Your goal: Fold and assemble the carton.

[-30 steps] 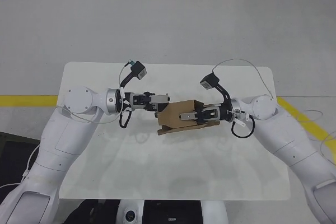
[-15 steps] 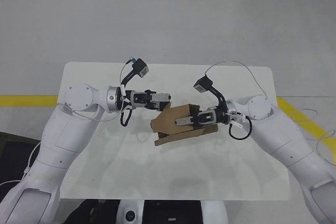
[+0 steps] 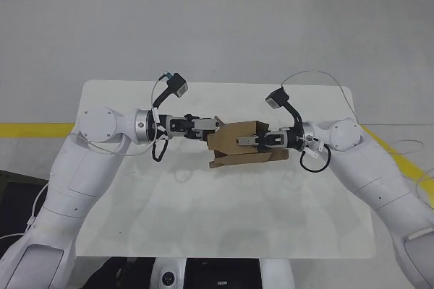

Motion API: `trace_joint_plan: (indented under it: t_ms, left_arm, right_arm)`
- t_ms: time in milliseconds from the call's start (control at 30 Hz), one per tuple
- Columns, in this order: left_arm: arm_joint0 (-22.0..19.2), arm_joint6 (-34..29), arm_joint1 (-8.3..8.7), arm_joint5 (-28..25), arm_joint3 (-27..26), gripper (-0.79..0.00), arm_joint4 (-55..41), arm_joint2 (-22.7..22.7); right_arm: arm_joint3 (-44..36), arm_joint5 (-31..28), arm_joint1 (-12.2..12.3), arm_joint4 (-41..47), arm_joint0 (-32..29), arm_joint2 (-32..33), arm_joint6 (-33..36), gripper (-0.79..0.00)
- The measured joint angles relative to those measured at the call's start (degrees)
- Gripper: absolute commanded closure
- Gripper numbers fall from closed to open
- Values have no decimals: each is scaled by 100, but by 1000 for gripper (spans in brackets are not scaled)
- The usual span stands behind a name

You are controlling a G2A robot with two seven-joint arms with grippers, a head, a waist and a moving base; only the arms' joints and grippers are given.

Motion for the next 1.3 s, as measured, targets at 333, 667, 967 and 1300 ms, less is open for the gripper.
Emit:
trace_joint_plan:
  t_ms: [333, 667, 967, 1300]
  left_arm:
    - [-116, 21, -75, -24, 2, -785, 116, 358]
    - [-129, -35, -103, -3, 11, -785, 96, 480]
    - [-113, 26, -149, 29, -99, -785, 17, 635]
    - [-173, 87, -186, -35, -5, -785, 19, 695]
  right_arm:
    - [188, -330, -67, -101, 34, 14, -331, 0]
    - [472, -638, -104, -304, 81, 167, -639, 0]
    - [691, -881, -212, -589, 114, 314, -1110, 0]
    - [634, -910, -280, -626, 21, 454, -1163, 0]
